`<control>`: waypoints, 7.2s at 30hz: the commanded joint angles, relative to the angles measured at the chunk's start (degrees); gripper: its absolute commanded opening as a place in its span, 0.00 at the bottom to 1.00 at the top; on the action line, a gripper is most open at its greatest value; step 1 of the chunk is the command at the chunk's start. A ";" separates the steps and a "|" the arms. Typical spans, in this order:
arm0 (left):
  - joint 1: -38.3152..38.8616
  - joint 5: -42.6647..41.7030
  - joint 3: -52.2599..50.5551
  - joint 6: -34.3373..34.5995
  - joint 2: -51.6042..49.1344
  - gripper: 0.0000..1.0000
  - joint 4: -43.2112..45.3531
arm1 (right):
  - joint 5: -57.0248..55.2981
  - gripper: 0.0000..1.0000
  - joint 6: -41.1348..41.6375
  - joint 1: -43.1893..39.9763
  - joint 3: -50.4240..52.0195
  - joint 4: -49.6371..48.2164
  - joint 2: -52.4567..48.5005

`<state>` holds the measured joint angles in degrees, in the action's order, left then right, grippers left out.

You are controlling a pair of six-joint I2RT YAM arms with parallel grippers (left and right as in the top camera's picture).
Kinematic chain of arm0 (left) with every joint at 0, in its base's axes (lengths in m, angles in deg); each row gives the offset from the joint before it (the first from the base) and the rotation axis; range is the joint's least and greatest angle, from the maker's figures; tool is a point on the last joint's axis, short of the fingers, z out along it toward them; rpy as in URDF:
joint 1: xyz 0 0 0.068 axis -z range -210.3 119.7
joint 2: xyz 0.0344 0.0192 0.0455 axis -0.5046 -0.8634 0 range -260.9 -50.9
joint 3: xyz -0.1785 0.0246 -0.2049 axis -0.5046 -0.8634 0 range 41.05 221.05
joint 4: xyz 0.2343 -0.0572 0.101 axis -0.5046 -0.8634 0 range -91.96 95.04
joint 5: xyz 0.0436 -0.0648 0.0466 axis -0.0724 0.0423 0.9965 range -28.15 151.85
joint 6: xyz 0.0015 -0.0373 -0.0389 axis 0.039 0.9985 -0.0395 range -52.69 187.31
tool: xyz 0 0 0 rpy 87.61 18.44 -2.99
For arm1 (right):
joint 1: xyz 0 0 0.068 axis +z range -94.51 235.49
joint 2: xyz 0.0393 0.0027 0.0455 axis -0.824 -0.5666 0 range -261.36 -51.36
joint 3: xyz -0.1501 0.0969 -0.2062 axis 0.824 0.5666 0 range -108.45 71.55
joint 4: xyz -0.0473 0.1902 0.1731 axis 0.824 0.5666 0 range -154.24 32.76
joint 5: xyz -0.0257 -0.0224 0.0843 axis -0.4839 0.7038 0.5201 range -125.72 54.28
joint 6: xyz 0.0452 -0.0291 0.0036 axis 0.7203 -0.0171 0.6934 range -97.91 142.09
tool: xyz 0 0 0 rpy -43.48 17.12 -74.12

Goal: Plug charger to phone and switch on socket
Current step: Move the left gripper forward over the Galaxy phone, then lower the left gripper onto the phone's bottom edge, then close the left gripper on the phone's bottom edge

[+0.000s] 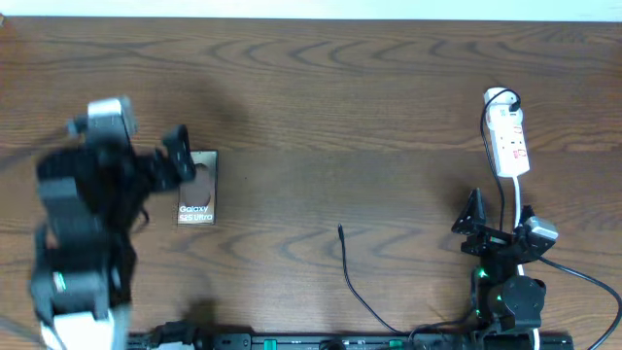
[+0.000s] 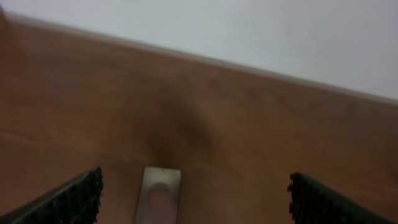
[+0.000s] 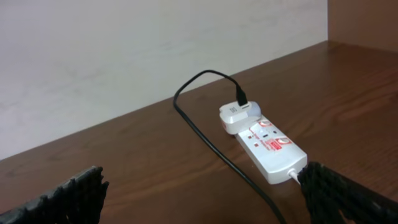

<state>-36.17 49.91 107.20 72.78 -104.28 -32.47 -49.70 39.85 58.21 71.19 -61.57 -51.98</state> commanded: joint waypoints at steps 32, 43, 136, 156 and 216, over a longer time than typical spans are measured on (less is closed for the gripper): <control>0.17 -0.42 20.26 -5.05 -42.66 1.00 -17.55 | -0.68 0.99 -0.22 0.37 0.04 0.22 0.33; 0.17 6.62 20.22 -5.03 -42.66 1.00 -25.16 | -0.68 0.99 -0.22 0.37 0.04 0.22 0.33; 2.93 10.86 -1.03 -9.57 -49.31 0.98 -4.70 | -0.68 0.99 -0.22 0.37 0.04 0.20 0.33; 2.64 10.01 -1.05 -10.56 -49.40 0.98 -2.03 | -0.68 0.99 -0.22 0.37 0.04 0.22 0.33; 0.37 6.56 -2.25 -13.38 -49.40 0.98 -2.12 | -0.68 0.99 -0.22 0.37 0.04 0.22 0.33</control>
<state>-36.15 56.57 105.67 59.95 -153.66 -34.31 -49.68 39.85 58.21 71.19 -61.57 -51.98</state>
